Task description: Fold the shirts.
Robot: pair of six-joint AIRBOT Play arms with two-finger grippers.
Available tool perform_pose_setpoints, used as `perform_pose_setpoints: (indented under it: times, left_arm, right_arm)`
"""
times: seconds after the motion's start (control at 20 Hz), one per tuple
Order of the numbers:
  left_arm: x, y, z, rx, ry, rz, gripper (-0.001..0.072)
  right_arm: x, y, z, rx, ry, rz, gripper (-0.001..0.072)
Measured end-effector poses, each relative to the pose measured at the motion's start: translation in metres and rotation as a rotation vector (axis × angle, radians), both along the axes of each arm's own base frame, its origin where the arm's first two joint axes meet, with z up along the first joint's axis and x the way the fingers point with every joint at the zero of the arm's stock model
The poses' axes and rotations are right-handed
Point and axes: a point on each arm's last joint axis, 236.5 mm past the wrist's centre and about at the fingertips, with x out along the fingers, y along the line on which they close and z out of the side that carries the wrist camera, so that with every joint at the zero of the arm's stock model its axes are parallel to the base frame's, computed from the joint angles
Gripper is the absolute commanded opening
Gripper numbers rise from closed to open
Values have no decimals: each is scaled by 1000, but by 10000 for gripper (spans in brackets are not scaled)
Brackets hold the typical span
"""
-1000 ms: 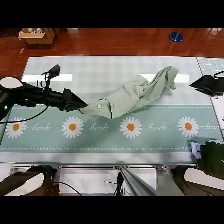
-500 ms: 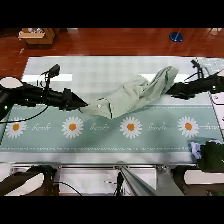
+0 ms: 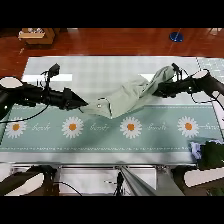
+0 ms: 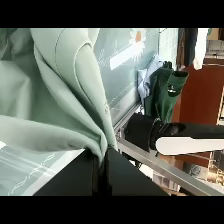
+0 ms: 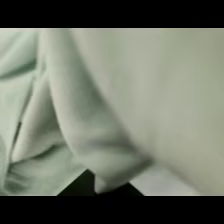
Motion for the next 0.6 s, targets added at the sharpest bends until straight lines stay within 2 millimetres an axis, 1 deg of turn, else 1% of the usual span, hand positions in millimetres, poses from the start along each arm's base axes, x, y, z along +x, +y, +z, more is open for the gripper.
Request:
perform_pose_setpoints:
  times: [0.05, 0.1, 0.15, 0.2, 0.25, 0.3, 0.35, 0.4, 0.45, 0.5, 0.55, 0.6]
  left_arm:
    - [7, 1, 9, -27, -12, 25, 40]
    - [16, 3, 24, -70, -35, 57, 40]
    - [27, 6, 45, -125, -68, 91, 40]
    - [39, 10, 73, -194, -119, 132, 40]
    - [50, 16, 105, -264, -175, 171, 39]
    - [58, 23, 141, -338, -241, 205, 39]
    - [63, 32, 181, -410, -321, 233, 39]
    - [62, 41, 220, -463, -405, 249, 39]
    - [56, 48, 256, -499, -487, 256, 39]
    - [44, 53, 294, -528, -578, 250, 39]
    - [27, 56, 328, -548, -660, 236, 39]
    - [10, 55, 354, -554, -728, 219, 39]
  right_arm:
    - [6, 1, 13, 20, -29, -21, 18]
    - [12, 0, 33, 43, -72, -47, 18]
    - [16, -2, 55, 63, -115, -65, 18]
    - [18, -4, 85, 85, -172, -77, 18]
    - [17, -6, 120, 100, -239, -81, 17]
    - [14, -7, 155, 109, -308, -78, 17]
    - [9, -9, 197, 107, -401, -77, 17]
    - [2, -11, 237, 97, -493, -78, 17]
    - [-7, -13, 279, 78, -594, -80, 17]
    - [-20, -13, 326, 58, -709, -86, 17]
    - [-36, -12, 371, 39, -819, -92, 17]
    - [-53, -12, 409, 15, -908, -103, 17]
